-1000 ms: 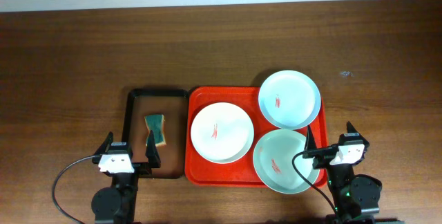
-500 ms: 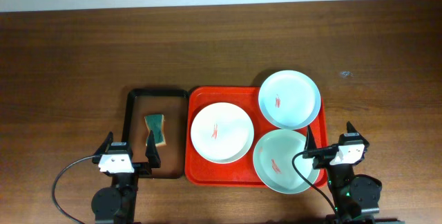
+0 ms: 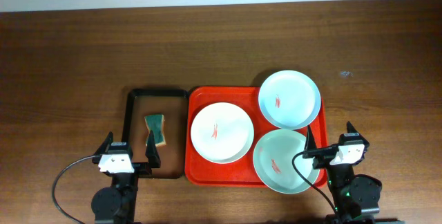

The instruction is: Clean dirty plates on tray and stack at the side

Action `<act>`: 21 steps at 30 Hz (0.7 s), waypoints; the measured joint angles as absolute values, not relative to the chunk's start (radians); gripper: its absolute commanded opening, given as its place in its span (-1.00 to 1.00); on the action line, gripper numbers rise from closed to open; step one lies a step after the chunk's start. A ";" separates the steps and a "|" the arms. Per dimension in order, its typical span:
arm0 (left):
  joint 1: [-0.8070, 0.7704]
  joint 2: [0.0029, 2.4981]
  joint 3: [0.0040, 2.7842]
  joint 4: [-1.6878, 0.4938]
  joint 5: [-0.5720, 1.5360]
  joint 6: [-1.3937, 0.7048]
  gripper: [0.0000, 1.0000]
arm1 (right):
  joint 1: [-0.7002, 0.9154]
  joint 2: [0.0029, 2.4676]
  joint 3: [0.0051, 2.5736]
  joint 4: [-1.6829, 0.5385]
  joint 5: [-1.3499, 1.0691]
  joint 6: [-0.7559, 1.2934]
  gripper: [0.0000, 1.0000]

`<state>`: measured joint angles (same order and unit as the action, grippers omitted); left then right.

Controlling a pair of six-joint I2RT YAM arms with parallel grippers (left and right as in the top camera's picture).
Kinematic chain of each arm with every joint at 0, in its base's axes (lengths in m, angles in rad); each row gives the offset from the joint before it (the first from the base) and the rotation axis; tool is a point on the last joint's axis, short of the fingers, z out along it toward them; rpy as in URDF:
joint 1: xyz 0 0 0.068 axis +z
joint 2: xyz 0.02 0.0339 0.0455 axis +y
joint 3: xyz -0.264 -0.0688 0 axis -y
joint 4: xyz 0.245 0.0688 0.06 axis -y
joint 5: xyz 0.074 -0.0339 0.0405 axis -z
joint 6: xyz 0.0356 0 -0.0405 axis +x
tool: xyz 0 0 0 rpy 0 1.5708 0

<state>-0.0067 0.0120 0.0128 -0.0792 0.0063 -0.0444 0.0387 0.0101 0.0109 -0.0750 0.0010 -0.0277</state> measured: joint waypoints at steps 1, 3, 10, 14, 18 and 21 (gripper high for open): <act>-0.007 0.012 0.013 -0.079 0.006 -0.044 0.98 | 0.039 0.010 0.011 -0.075 0.001 -0.027 0.97; -0.007 0.012 0.012 -0.063 0.006 -0.044 0.98 | 0.039 0.010 0.011 -0.075 0.001 -0.027 0.97; -0.006 0.012 0.013 -0.079 0.017 -0.048 0.99 | 0.039 0.010 0.011 -0.075 0.001 -0.027 0.97; -0.007 0.012 0.013 -0.068 0.093 -0.140 0.98 | 0.039 0.010 0.011 -0.075 0.001 -0.020 0.97; -0.007 0.015 0.084 -0.163 0.208 -0.161 0.98 | 0.039 0.010 0.011 -0.075 -0.004 0.080 0.97; -0.007 0.037 0.214 -0.194 0.229 -0.162 0.98 | 0.039 0.010 0.026 -0.084 -0.030 0.102 0.97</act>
<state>-0.0067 0.0372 0.2142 -0.1940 0.2295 -0.1619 0.0387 0.0101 0.0261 -0.0845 -0.0299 0.1017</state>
